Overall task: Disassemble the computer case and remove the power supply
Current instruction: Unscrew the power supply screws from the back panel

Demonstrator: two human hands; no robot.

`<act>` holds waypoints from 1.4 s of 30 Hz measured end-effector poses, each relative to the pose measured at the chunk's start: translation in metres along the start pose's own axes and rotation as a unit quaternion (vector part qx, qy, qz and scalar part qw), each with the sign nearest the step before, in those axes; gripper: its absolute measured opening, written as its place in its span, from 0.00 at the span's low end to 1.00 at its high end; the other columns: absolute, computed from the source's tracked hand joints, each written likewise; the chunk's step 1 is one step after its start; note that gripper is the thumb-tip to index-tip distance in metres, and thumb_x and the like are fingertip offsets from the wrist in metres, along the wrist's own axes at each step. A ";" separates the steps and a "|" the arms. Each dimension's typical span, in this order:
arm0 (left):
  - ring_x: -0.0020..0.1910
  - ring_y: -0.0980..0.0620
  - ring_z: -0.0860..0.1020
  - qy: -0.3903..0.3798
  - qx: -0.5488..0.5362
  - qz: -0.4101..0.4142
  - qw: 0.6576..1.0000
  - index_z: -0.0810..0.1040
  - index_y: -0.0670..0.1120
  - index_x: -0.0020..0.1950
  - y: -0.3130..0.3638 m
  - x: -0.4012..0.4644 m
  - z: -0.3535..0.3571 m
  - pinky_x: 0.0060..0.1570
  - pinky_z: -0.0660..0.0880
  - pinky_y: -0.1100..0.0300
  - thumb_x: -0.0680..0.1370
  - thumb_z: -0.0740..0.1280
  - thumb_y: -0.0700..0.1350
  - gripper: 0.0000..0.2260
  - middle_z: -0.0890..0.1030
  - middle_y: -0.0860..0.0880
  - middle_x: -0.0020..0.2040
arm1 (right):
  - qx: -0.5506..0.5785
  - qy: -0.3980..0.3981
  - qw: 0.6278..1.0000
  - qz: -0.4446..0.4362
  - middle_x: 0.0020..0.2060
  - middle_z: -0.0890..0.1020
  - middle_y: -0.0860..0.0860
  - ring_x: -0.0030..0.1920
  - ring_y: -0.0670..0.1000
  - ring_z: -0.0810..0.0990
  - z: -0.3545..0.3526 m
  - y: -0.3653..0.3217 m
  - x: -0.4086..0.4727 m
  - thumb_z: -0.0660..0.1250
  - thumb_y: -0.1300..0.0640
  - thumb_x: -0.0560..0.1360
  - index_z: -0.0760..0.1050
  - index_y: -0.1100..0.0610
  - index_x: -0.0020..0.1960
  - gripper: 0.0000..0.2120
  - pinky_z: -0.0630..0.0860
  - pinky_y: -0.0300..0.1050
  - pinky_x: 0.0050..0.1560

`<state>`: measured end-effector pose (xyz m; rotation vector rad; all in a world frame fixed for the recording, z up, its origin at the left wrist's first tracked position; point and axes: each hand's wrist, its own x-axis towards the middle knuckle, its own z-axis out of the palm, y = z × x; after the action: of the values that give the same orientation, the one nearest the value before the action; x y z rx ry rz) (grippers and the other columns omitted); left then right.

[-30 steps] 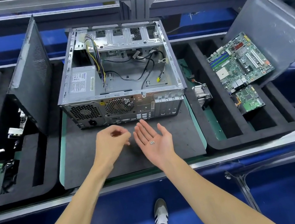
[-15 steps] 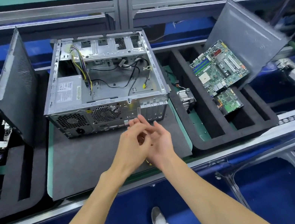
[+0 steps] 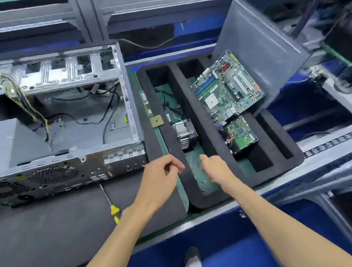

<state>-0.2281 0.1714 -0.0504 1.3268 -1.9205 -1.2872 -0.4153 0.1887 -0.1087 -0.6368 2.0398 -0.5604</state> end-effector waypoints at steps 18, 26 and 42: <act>0.35 0.59 0.79 0.056 -0.005 -0.008 0.998 0.79 0.50 0.37 0.020 0.015 -0.026 0.36 0.73 0.68 0.75 0.57 0.32 0.17 0.80 0.56 0.34 | 0.065 0.064 0.948 -0.306 0.20 0.56 0.44 0.25 0.45 0.55 0.007 -0.083 0.010 0.60 0.54 0.83 0.53 0.51 0.29 0.27 0.54 0.46 0.30; 0.28 0.51 0.73 0.221 0.015 0.069 0.973 0.77 0.52 0.37 0.019 -0.020 -0.125 0.29 0.69 0.60 0.73 0.58 0.37 0.12 0.77 0.53 0.31 | 0.177 -0.024 0.835 -0.520 0.21 0.57 0.44 0.24 0.44 0.54 0.060 -0.199 -0.091 0.61 0.57 0.82 0.54 0.49 0.27 0.27 0.53 0.39 0.28; 0.59 0.41 0.74 0.367 0.181 -0.089 0.908 0.71 0.41 0.64 -0.098 0.007 -0.329 0.55 0.72 0.45 0.82 0.60 0.47 0.14 0.76 0.42 0.59 | -0.147 -0.042 0.928 -0.340 0.66 0.73 0.61 0.66 0.62 0.72 0.273 -0.283 -0.134 0.55 0.43 0.83 0.62 0.60 0.75 0.27 0.71 0.56 0.62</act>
<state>0.0717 0.0148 0.0098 1.8633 -1.5370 -0.3720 -0.0564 0.0179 0.0121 -1.5508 1.8049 -0.6027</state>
